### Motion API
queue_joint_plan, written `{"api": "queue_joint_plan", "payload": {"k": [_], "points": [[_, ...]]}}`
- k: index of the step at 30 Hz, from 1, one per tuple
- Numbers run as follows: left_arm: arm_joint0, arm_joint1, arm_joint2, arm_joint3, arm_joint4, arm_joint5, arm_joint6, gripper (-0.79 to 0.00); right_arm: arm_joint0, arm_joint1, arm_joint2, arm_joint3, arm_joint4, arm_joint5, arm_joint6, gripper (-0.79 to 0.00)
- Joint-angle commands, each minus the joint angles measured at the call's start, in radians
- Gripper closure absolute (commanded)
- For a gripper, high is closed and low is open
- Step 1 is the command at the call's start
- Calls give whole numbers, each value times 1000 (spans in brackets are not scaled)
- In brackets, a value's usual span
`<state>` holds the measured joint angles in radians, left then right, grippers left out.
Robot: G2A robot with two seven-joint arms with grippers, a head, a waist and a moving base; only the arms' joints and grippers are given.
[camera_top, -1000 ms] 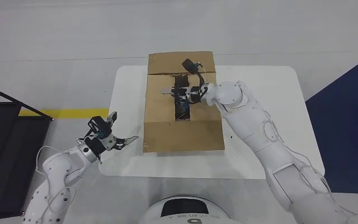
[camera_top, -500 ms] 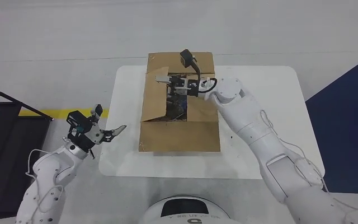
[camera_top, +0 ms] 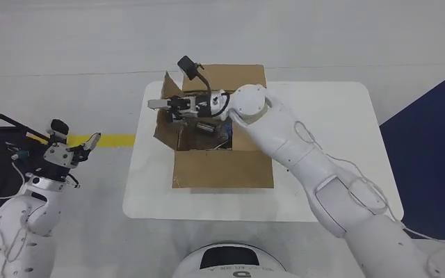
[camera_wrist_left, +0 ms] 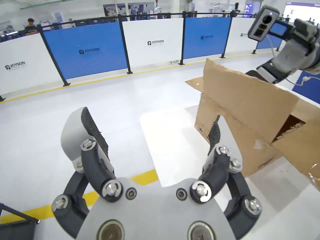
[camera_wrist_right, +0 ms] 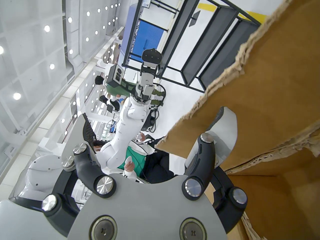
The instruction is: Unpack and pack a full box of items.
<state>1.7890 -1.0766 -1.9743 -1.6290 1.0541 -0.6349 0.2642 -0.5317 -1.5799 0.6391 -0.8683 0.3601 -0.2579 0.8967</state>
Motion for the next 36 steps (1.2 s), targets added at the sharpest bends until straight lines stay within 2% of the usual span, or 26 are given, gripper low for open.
{"api": "queue_joint_plan", "payload": {"k": [1, 4, 8, 11, 14, 17, 21, 24, 27, 30, 32, 36], "points": [[-4, 1, -12, 36, -17, -8, 3, -785, 21, -30, -42, 55, 7, 10, 1, -699], [-16, 2, -21, 81, -30, -17, 3, -785, 47, -78, -101, 138, 10, 34, 15, -785], [-38, 3, -21, 112, -29, -27, -2, -785, 78, -129, -137, 237, 7, 17, 9, -785], [-52, 4, -17, 97, -12, -21, -4, -785, 109, -142, -115, 293, 27, -57, -8, -785], [-59, 4, -7, 49, 8, -17, -14, -785, 136, -129, -69, 331, 29, -173, -33, -785], [-61, 4, 6, -35, 46, -2, -31, -785, 157, -88, 6, 380, 27, -303, -73, -785], [-64, 3, 44, -170, 91, 9, -74, -785, 145, -1, 128, 449, 40, -462, -79, -785], [-86, 4, 108, -260, 142, 11, -150, -785, 104, 75, 217, 479, 43, -565, -80, -785], [-132, 3, 204, -324, 213, 25, -232, -785, 37, 152, 305, 475, 49, -633, -79, -785], [-194, -2, 329, -362, 280, 60, -335, -785, -57, 225, 390, 409, 43, -654, -79, -785], [-241, -6, 417, -374, 344, 79, -387, -785, -133, 271, 450, 315, 26, -638, -81, -785], [-340, -17, 585, -351, 488, 116, -445, -785, -339, 358, 605, 12, -46, -535, -114, -785]]}}
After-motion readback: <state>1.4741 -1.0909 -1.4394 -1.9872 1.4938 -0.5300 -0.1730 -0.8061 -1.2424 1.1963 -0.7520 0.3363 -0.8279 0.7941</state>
